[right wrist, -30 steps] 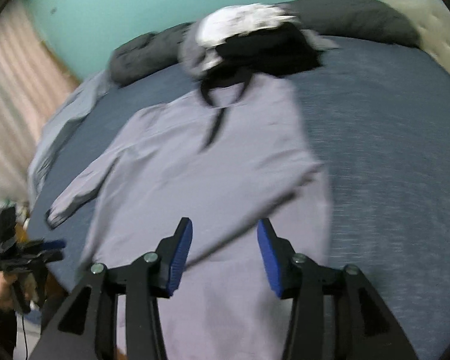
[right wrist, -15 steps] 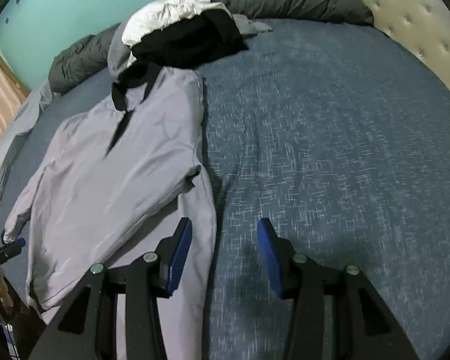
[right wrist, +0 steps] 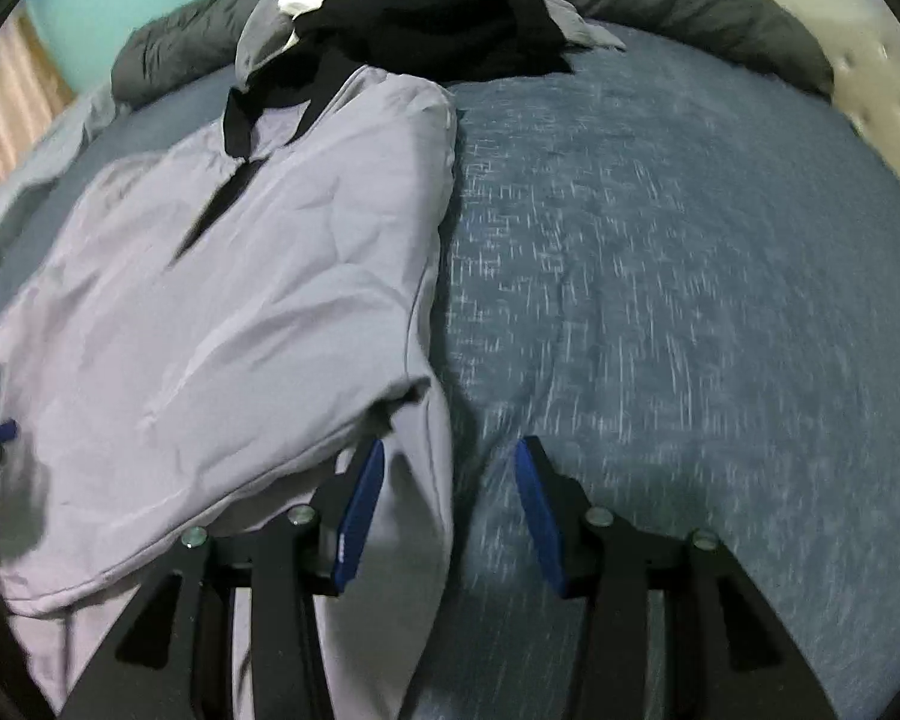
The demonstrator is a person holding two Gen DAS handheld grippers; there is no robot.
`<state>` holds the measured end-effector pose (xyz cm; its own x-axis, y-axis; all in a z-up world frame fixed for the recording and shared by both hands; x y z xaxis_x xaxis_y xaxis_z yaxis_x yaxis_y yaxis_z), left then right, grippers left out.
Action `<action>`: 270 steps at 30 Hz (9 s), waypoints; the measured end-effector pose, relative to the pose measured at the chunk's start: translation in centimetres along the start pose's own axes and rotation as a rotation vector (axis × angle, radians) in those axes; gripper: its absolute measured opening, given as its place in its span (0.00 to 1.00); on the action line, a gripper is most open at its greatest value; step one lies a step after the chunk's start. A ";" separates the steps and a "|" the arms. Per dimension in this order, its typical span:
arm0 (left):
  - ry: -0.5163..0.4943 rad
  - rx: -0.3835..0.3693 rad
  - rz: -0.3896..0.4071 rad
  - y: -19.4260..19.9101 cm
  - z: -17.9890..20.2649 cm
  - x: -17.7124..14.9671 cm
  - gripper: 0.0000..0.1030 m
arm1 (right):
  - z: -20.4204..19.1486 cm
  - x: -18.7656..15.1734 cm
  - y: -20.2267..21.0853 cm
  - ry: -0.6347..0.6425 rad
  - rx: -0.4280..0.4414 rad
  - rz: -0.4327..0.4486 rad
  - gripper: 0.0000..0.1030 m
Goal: Fold clothes
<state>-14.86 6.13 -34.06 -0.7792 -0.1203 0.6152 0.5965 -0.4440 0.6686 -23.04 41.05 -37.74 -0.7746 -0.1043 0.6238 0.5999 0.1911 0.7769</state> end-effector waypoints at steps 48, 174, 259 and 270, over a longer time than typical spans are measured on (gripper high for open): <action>-0.017 -0.017 0.004 -2.4 -1.1 -0.5 0.65 | 5.3 -1.5 -2.9 -0.151 -0.159 0.088 0.03; -0.104 0.215 0.036 6.8 -5.8 -1.6 0.73 | -12.3 -6.4 7.2 -0.394 0.182 0.239 0.23; -0.186 0.190 0.448 24.4 -2.3 23.3 0.12 | -10.3 -9.3 10.3 -0.497 0.272 0.273 0.45; -0.409 -0.079 0.250 10.8 17.2 19.2 0.11 | -6.8 -11.0 11.8 -0.561 0.244 0.294 0.45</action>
<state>-20.04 14.32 -7.78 -0.4644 0.1199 0.8775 0.7272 -0.5138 0.4551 -6.06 37.85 -34.85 -0.6125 0.4955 0.6159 0.7900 0.3560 0.4992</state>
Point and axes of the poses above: each gripper's, at about its wrist camera, not at the fingertips, and y roughly against the way its jaws point, z to its right, x to its top, the point moved 1 cm from there along -y, roughly the way its jaws point, and after that the axes turned 11 degrees about z, right-handed, at the moved point
